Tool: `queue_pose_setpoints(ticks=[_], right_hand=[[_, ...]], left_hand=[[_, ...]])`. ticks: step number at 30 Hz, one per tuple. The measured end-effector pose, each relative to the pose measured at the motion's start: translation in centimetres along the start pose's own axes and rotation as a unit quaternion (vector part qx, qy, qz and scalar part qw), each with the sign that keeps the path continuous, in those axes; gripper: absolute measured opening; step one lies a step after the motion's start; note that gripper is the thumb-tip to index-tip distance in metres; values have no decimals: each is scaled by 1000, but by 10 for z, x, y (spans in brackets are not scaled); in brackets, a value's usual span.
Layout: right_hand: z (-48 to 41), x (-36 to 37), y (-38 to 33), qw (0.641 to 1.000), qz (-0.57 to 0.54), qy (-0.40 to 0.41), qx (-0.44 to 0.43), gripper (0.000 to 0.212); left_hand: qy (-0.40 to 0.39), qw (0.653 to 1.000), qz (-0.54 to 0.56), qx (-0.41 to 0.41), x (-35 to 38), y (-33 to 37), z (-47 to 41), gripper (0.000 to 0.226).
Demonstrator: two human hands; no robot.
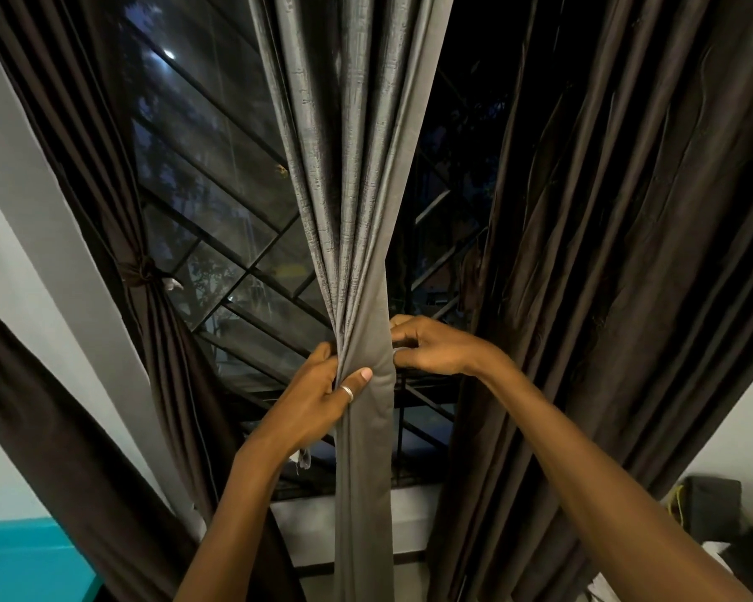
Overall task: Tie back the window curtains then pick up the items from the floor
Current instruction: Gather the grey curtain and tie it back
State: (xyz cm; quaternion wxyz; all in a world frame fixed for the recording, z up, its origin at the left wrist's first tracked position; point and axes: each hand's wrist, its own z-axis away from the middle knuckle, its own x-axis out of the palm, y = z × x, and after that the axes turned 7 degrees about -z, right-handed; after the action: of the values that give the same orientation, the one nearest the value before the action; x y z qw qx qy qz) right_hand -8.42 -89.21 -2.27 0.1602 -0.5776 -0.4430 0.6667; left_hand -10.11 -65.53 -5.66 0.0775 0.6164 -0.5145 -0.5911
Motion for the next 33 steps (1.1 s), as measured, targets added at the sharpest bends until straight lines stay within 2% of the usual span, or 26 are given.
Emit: queue_pose_setpoints(ticks=[10, 16, 20, 23, 25, 28, 31, 33], right_hand=[[2, 8, 3, 998, -40, 41, 14, 29], [-2, 17, -5, 994, -92, 49, 21, 28], [-3, 12, -3, 998, -51, 38, 7, 44], [2, 10, 1, 998, -43, 29, -33, 34], [7, 10, 1, 998, -36, 35, -42, 26], [18, 9, 2, 998, 7, 56, -20, 25], [31, 9, 0, 997, 37, 72, -15, 33], [38, 12, -1, 996, 27, 86, -11, 41]], left_hand=[[18, 1000, -25, 6, 6, 1, 1, 39], [-11, 999, -30, 21, 6, 4, 2, 36], [-10, 999, -22, 37, 1, 0, 4, 41], [-6, 999, -14, 32, 0, -2, 6, 43], [8, 1000, -13, 23, 2, -2, 7, 43], [49, 998, -26, 3, 7, 0, 8, 35], [90, 994, -53, -18, 13, 1, 8, 22], [123, 989, -84, -16, 15, 1, 6, 27]])
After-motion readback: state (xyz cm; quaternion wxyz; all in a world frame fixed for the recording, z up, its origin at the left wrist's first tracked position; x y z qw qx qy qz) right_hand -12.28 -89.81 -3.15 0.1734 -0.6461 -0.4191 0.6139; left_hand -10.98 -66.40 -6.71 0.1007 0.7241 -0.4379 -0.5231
